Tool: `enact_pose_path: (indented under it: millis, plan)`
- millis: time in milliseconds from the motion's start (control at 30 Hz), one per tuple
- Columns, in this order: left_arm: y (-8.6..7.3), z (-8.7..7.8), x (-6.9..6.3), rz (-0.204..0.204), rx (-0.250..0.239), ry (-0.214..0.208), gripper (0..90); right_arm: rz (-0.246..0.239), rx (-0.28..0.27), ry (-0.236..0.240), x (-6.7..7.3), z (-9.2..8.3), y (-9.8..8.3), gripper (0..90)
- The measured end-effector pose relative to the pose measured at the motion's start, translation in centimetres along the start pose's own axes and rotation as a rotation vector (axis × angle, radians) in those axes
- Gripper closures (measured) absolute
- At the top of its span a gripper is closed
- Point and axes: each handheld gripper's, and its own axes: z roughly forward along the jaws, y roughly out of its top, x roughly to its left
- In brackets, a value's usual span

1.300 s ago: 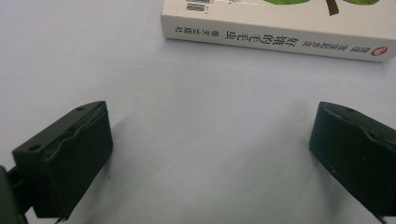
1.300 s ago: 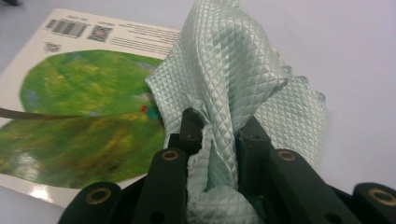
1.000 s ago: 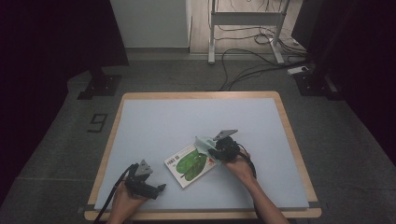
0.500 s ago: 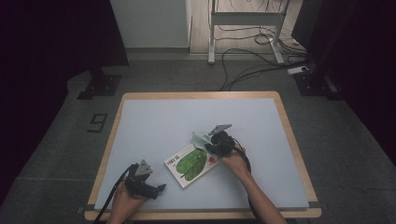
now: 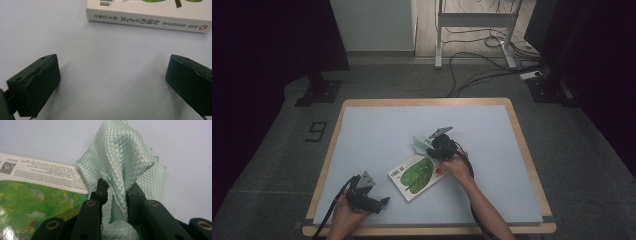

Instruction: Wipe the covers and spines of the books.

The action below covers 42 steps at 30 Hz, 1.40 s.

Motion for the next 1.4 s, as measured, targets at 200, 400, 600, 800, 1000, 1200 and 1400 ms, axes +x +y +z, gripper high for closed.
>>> enact_pose_path:
  millis: [200,400,600,800,1000,1200,1400]
  plan:
    - [0.0,0.0,0.0,0.0,0.0,0.0,0.0,-0.016,0.003,0.011,0.6,0.1,0.2,74.9]
    - [0.0,0.0,0.0,0.0,0.0,0.0,0.0,-0.048,-0.002,0.043,2.0,0.4,0.4,74.9]
    - [0.0,0.0,0.0,-0.001,-0.001,0.0,0.0,-0.065,0.001,0.077,3.7,0.6,0.7,75.0]
    - [0.0,0.0,0.0,-0.001,-0.001,-0.001,0.0,-0.098,-0.003,0.118,5.4,0.9,1.1,74.9]
    - [0.0,0.0,0.0,-0.001,-0.001,0.0,0.0,-0.141,-0.004,0.165,7.8,1.5,1.8,74.9]
    - [0.0,0.0,0.0,0.001,0.0,0.001,0.0,-0.172,-0.005,0.196,9.9,2.0,2.3,74.9]
    - [0.0,0.0,0.0,0.001,0.0,0.002,0.0,-0.2,-0.008,0.231,11.4,2.4,2.7,74.8]
